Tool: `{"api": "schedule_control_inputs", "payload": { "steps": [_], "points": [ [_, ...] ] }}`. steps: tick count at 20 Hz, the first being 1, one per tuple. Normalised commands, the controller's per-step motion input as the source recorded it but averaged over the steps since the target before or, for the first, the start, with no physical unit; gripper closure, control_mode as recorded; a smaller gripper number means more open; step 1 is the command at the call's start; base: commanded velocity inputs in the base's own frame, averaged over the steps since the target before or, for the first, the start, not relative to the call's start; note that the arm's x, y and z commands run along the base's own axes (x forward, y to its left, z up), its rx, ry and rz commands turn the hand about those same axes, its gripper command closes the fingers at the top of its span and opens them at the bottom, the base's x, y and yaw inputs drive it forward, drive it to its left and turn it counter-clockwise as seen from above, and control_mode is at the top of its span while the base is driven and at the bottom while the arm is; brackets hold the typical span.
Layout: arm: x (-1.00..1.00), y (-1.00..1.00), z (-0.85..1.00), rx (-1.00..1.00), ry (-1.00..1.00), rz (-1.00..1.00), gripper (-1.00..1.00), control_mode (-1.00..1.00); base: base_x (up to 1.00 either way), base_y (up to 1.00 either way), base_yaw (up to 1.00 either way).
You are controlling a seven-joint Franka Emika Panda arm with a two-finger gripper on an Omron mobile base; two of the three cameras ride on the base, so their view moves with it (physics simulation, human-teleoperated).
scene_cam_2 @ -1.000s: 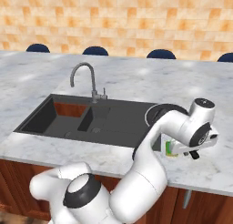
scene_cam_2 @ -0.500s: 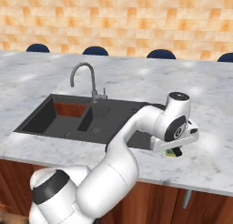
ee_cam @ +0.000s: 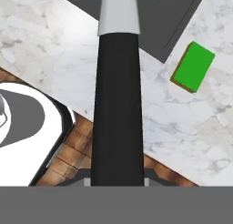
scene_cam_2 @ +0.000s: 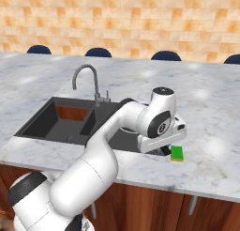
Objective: Pick the pan and sponge and place them into the sink. Then turn on the water.
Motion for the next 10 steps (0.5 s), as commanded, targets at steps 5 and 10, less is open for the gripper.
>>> {"api": "schedule_control_inputs", "payload": {
  "steps": [5,10],
  "points": [
    [-0.05,0.49,0.15,-0.02,0.00,0.09,1.00,-1.00,0.00,0.00,0.00],
    [-0.01,0.49,0.07,-0.01,0.00,0.09,1.00,-1.00,0.00,0.00,0.00]
  ]
}}
